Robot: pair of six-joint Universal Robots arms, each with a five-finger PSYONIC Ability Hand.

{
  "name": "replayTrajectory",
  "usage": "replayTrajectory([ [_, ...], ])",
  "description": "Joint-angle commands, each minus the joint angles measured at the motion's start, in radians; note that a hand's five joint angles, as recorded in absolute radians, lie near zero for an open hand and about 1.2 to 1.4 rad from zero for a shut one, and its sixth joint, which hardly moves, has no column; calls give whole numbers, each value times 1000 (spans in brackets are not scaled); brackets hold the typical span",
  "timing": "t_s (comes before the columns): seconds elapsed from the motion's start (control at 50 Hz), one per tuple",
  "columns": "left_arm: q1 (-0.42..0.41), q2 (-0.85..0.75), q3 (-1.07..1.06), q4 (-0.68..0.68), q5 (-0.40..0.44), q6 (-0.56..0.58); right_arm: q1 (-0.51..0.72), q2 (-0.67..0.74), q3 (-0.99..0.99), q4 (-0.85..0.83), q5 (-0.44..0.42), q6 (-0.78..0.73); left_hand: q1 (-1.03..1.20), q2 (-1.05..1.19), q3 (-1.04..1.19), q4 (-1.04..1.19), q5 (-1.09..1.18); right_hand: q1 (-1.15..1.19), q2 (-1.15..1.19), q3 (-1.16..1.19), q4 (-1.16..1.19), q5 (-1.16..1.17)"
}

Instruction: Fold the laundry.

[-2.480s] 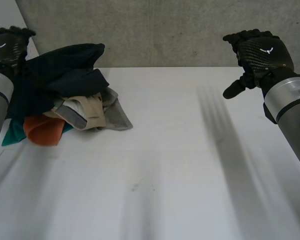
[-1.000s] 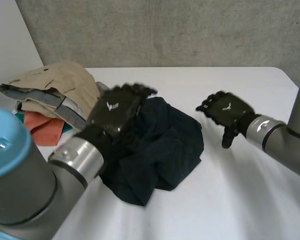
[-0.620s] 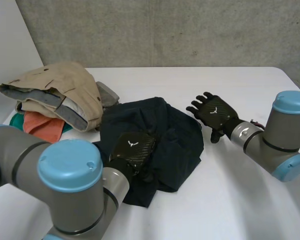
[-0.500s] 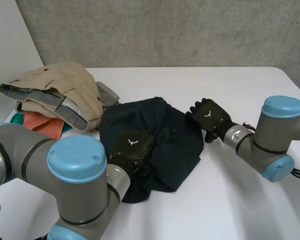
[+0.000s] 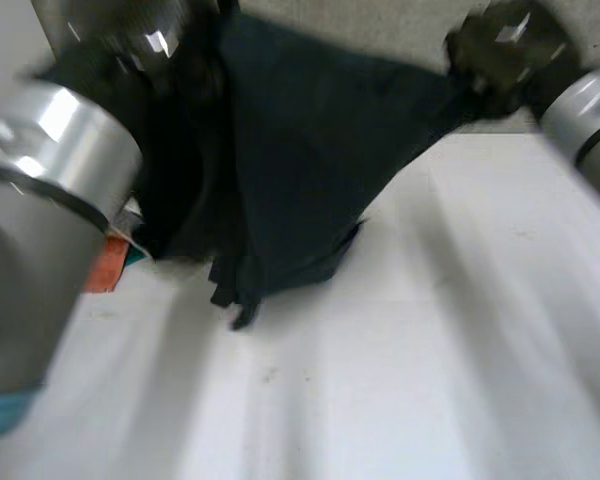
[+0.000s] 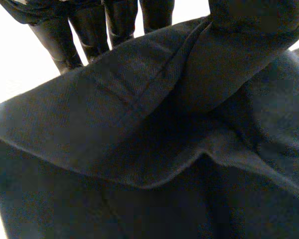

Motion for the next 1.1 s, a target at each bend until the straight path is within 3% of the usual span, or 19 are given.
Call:
replayTrajectory([
  [0.02, 4, 49, 125, -14, 32, 1, -21, -177, -117, 131, 21, 18, 241, 201, 208, 199, 239, 286, 226, 209, 200, 236],
  [0.16, 15, 31, 142, -11, 63, 0, -13, -163, -160, 175, 31, 24, 241, 201, 208, 199, 239, 286, 226, 209, 200, 236],
  [0.3, 89, -196, 169, 1, 74, -2, -5, 59, -186, 171, 68, 24, 241, 201, 208, 199, 239, 286, 226, 209, 200, 236],
  [0.38, 139, -380, 256, 73, 120, -3, 10, 231, -259, 153, 146, 17, 241, 201, 208, 199, 239, 286, 226, 209, 200, 236],
  [0.46, 182, -567, 397, 165, 193, -3, 38, 392, -348, 26, 260, 21, 241, 201, 208, 199, 239, 286, 226, 209, 200, 236],
  [0.5, 191, -638, 471, 185, 216, -3, 47, 460, -368, -109, 349, 20, -65, -105, -98, -107, -67, 286, 226, 209, 200, 236],
  [0.52, 196, -710, 556, 194, 233, -3, 50, 476, -368, -161, 373, 20, -622, -662, -655, -664, -624, 121, 61, 45, 35, 72],
  [0.54, 198, -736, 592, 194, 235, -5, 52, 492, -367, -212, 393, 18, -901, -941, -934, -943, -903, -273, -333, -349, -359, -322],
  [0.56, 198, -761, 626, 194, 233, -5, 58, 515, -365, -289, 418, 12, -981, -1021, -1014, -1023, -983, -936, -996, -1013, -1022, -985],
  [0.58, 199, -778, 654, 194, 230, -5, 61, 523, -362, -314, 420, 6, -957, -998, -990, -999, -959, -936, -996, -1013, -1022, -985],
  [0.7, 193, -782, 651, 194, 140, -8, 70, 486, -312, -231, 390, -5, -981, -1021, -1014, -1023, -983, -936, -996, -1013, -1022, -985],
  [0.76, 190, -711, 527, 194, 106, -6, 68, 393, -220, -144, 308, -11, -981, -1021, -1014, -1023, -983, -936, -996, -1013, -1022, -985],
  [0.86, 181, -537, 262, 188, 101, -6, 49, 241, -16, -6, 95, -44, -959, -1000, -992, -1002, -962, -936, -996, -1013, -1022, -985],
  [0.92, 158, -431, 88, 162, 101, -6, 30, 196, 62, 56, 38, -81, -924, -965, -957, -966, -926, -936, -996, -1013, -1022, -985],
  [0.98, 100, -332, -66, 95, 104, -6, -27, 144, 178, 134, 24, -165, -767, -807, -800, -809, -769, -936, -996, -1013, -1022, -985],
  [1.1, 1, -255, -278, -11, 111, -9, -125, 87, 408, 194, 5, -409, -387, -427, -420, -429, -389, -597, -657, -674, -683, -646],
])
